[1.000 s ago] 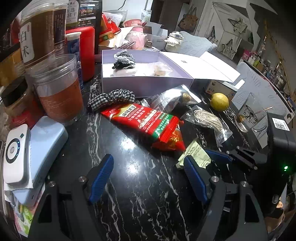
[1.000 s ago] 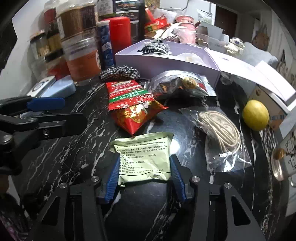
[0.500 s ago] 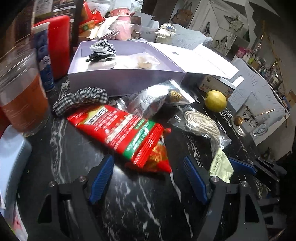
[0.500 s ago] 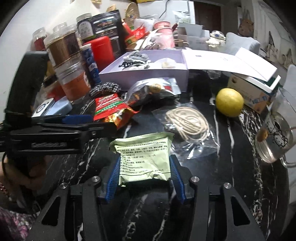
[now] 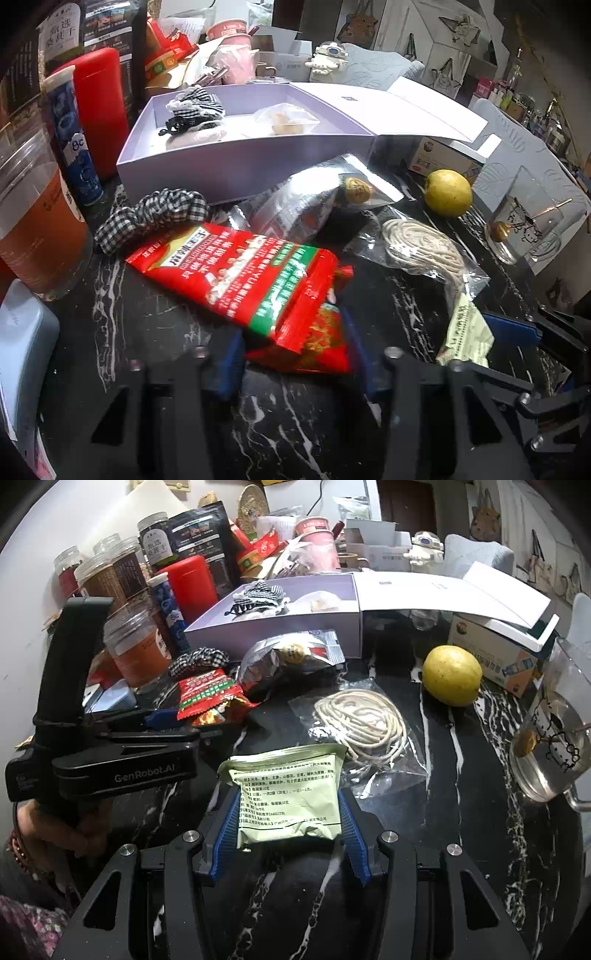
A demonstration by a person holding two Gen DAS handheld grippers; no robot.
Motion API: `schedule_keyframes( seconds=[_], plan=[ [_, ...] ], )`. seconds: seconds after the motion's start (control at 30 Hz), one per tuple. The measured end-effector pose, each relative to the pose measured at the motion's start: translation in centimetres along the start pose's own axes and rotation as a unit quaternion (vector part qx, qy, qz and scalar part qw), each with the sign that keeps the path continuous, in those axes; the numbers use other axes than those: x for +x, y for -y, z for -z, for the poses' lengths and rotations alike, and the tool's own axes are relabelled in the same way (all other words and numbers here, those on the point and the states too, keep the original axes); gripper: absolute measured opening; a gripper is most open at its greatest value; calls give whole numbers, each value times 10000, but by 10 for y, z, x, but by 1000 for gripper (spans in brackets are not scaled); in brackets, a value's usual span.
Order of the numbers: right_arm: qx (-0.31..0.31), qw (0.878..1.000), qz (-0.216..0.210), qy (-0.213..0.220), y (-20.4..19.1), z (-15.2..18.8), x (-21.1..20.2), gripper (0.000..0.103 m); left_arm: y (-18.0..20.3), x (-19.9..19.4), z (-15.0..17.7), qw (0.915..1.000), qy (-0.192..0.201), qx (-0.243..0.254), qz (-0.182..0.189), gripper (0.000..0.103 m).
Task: Organize soft objects
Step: 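Grasp the small red snack packet with the left gripper while the right gripper holds the sachet, then lift the red snack packet and green sachet toward the white box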
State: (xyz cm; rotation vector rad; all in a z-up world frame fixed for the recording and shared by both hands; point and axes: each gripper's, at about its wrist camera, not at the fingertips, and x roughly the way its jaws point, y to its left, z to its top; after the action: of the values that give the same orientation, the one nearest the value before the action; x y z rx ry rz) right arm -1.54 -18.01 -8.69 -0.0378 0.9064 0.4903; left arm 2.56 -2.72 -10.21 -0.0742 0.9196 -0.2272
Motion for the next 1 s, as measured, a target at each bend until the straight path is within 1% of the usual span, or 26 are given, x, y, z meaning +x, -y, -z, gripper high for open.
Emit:
schedule_keyframes(
  seconds=[0.13, 0.37, 0.5, 0.7, 0.8, 0.83, 0.87, 1.0],
  plan=[
    [47, 10000, -39, 28, 1, 1, -1, 51, 3, -4, 4, 9999, -19, 29, 99, 41],
    [107, 9999, -47, 72, -1, 9, -7, 51, 10, -22, 20, 9995, -56, -43, 320, 38],
    [148, 9998, -48, 94, -2, 14, -11, 51, 15, -31, 30, 9993, -66, -21, 360, 35],
    [170, 9997, -61, 145, -4, 22, -19, 51, 20, -41, 42, 9992, -143, 48, 359, 35],
    [170, 9997, -53, 158, -5, 24, -21, 51, 19, -39, 43, 9990, -204, 15, 386, 35],
    [179, 9997, -51, 156, -5, 25, -21, 51, 18, -35, 42, 9986, -308, -24, 423, 35],
    [184, 9997, -53, 150, -5, 26, -22, 51, 18, -35, 42, 9986, -287, -17, 435, 36],
    [219, 9997, -56, 127, -3, 27, -21, 51, 28, -32, 40, 9993, -241, 238, 172, 36]
  ],
)
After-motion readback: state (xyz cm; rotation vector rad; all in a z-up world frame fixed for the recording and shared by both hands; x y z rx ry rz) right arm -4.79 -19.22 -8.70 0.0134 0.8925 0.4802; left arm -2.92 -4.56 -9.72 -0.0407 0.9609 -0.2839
